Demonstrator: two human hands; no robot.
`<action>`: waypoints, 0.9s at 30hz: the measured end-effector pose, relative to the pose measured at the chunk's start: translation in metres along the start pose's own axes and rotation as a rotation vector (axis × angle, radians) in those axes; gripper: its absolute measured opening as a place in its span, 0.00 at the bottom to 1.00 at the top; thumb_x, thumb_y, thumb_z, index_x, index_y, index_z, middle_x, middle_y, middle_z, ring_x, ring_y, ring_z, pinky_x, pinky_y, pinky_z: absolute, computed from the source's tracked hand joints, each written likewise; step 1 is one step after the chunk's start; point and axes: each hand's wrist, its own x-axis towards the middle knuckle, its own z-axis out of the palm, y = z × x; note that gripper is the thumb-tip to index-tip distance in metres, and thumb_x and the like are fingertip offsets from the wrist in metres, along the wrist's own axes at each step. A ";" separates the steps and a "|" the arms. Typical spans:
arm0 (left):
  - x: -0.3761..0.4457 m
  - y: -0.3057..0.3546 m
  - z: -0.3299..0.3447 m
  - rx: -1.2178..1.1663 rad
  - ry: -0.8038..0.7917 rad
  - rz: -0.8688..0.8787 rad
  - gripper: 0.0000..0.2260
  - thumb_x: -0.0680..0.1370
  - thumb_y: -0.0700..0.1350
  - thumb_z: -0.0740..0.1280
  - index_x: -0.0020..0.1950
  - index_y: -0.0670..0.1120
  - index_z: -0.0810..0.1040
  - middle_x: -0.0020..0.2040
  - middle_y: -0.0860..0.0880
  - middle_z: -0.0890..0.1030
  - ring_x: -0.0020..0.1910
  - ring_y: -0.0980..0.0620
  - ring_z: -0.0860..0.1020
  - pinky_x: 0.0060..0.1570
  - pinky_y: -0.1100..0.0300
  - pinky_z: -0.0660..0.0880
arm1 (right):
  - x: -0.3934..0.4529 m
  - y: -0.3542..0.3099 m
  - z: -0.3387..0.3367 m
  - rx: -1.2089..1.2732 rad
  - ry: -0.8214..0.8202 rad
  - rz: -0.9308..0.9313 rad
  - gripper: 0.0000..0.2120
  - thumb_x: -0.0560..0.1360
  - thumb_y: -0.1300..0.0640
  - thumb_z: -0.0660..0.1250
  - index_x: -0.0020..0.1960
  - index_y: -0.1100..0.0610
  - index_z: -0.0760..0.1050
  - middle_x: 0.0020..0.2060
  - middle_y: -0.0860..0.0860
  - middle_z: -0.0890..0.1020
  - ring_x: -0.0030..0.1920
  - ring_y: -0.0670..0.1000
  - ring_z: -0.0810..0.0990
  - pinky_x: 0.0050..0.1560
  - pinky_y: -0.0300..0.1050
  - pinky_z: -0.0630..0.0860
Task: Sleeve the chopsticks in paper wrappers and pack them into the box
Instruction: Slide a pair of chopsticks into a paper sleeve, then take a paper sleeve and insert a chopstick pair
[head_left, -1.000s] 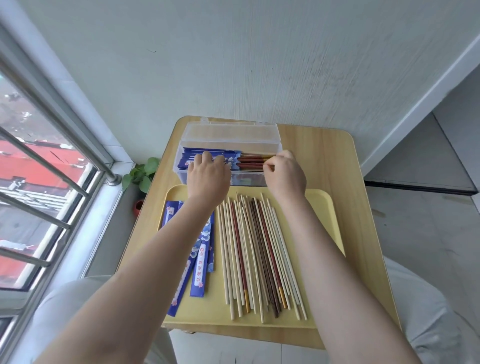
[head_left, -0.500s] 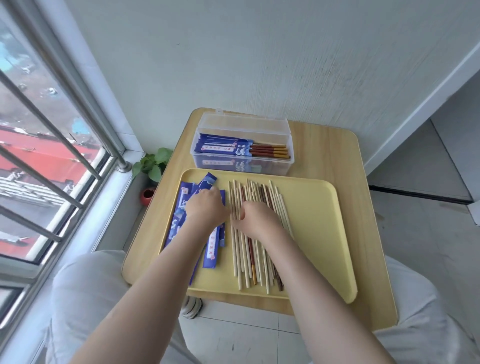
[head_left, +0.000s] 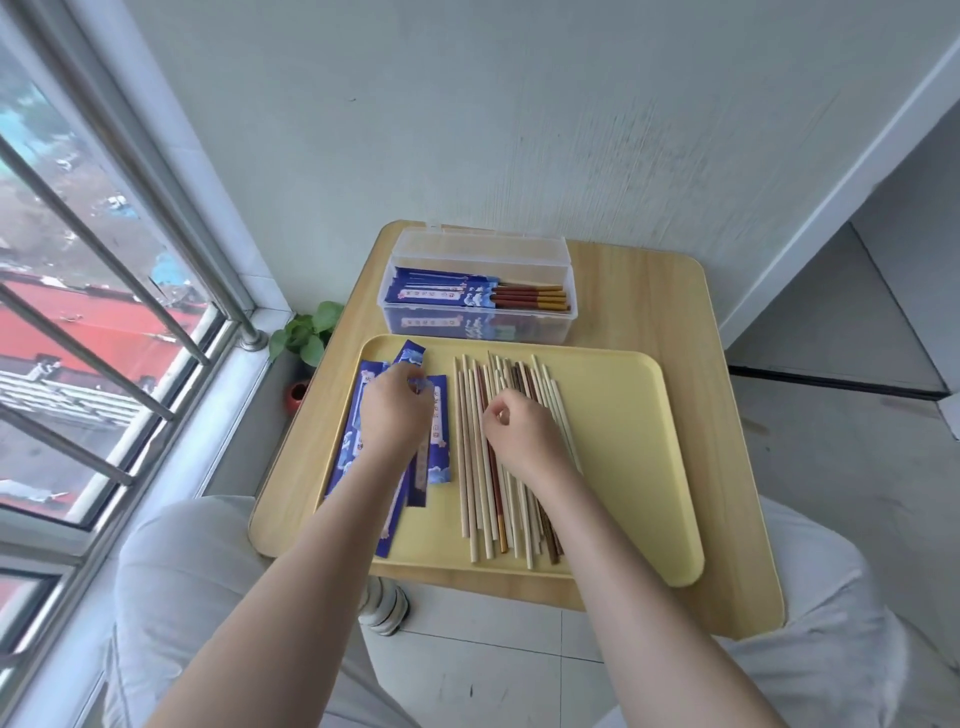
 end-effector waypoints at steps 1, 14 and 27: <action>0.002 0.003 -0.003 -0.121 -0.005 -0.047 0.12 0.79 0.43 0.68 0.62 0.45 0.80 0.54 0.47 0.83 0.46 0.50 0.80 0.38 0.60 0.74 | -0.001 -0.001 -0.004 0.065 -0.007 0.008 0.07 0.82 0.54 0.61 0.54 0.55 0.77 0.46 0.48 0.80 0.46 0.51 0.80 0.47 0.49 0.79; -0.025 0.020 -0.005 -1.125 -0.463 -0.210 0.16 0.78 0.50 0.70 0.60 0.40 0.79 0.49 0.45 0.85 0.47 0.49 0.83 0.50 0.56 0.81 | -0.017 -0.004 -0.010 0.720 -0.278 0.085 0.14 0.85 0.54 0.57 0.54 0.62 0.77 0.29 0.51 0.75 0.27 0.50 0.73 0.33 0.44 0.72; -0.047 0.024 0.015 -1.282 -0.516 -0.257 0.13 0.82 0.52 0.63 0.55 0.43 0.79 0.39 0.48 0.82 0.40 0.50 0.83 0.47 0.58 0.82 | -0.014 0.026 -0.021 0.391 -0.043 0.125 0.09 0.82 0.54 0.62 0.48 0.55 0.79 0.38 0.49 0.82 0.38 0.51 0.81 0.41 0.49 0.78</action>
